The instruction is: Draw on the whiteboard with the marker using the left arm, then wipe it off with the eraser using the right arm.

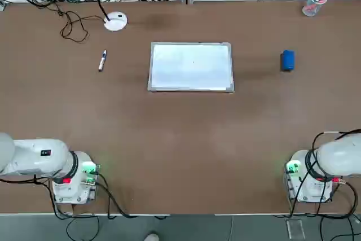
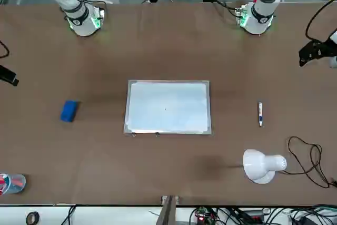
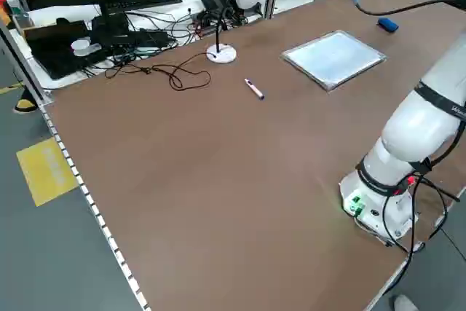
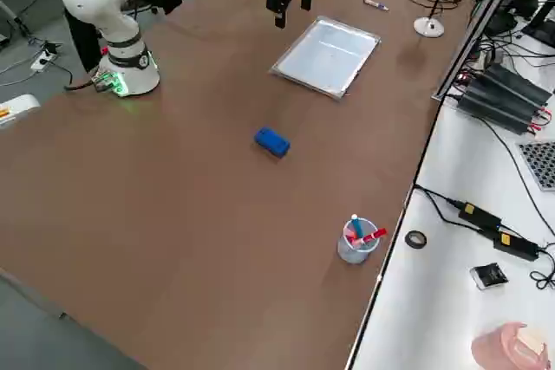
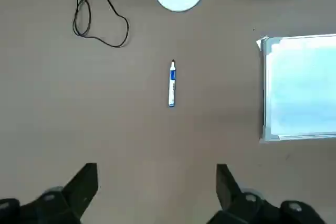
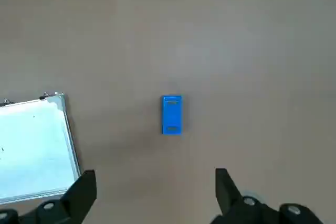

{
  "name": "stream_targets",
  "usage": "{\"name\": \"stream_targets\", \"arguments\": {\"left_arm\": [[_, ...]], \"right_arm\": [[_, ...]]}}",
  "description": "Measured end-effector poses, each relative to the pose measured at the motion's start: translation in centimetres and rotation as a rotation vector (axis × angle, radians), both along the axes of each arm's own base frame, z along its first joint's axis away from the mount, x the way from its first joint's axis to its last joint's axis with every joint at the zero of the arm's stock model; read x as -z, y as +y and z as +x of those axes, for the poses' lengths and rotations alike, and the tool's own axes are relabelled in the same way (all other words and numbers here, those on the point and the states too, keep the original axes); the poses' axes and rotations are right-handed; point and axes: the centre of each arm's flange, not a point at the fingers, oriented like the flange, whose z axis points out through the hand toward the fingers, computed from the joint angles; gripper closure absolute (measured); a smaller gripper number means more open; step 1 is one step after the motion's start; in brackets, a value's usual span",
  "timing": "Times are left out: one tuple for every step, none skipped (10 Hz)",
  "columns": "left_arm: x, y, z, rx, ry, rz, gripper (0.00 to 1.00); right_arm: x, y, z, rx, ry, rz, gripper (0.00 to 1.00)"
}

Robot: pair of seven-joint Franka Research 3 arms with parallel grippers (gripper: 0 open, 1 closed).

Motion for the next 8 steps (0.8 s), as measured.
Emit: {"name": "stream_targets", "arguments": {"left_arm": [[-0.05,0.0,0.0,0.0,-0.001,0.0,0.0],[-0.06,0.0,-0.01,0.0,-0.001,0.0,0.0],[-0.12,0.02,0.0,0.0,-0.002,0.0,0.0],[-0.29,0.05,0.02,-0.001,-0.005,-0.001,0.0],[-0.46,0.07,0.05,-0.001,-0.009,-0.001,0.0],[-0.48,0.07,0.1,-0.001,-0.01,-0.002,0.0],[-0.31,0.08,0.2,-0.001,-0.006,-0.002,0.0],[0.0,0.12,0.37,-0.002,0.0,-0.002,0.0]], "right_arm": [[0.0,-0.01,0.0,0.0,0.0,0.0,0.0],[0.0,-0.02,0.0,0.0,0.0,0.0,0.0],[0.0,-0.02,0.0,0.0,0.0,0.0,0.0],[0.0,-0.06,0.0,0.001,0.0,0.0,0.0],[0.0,-0.14,0.0,0.003,0.0,0.0,0.0],[0.0,-0.24,-0.01,0.004,0.0,0.0,0.0],[0.0,-0.31,-0.01,0.005,0.0,0.0,0.0],[-0.01,-0.35,-0.01,0.006,0.0,0.0,0.0]]}}
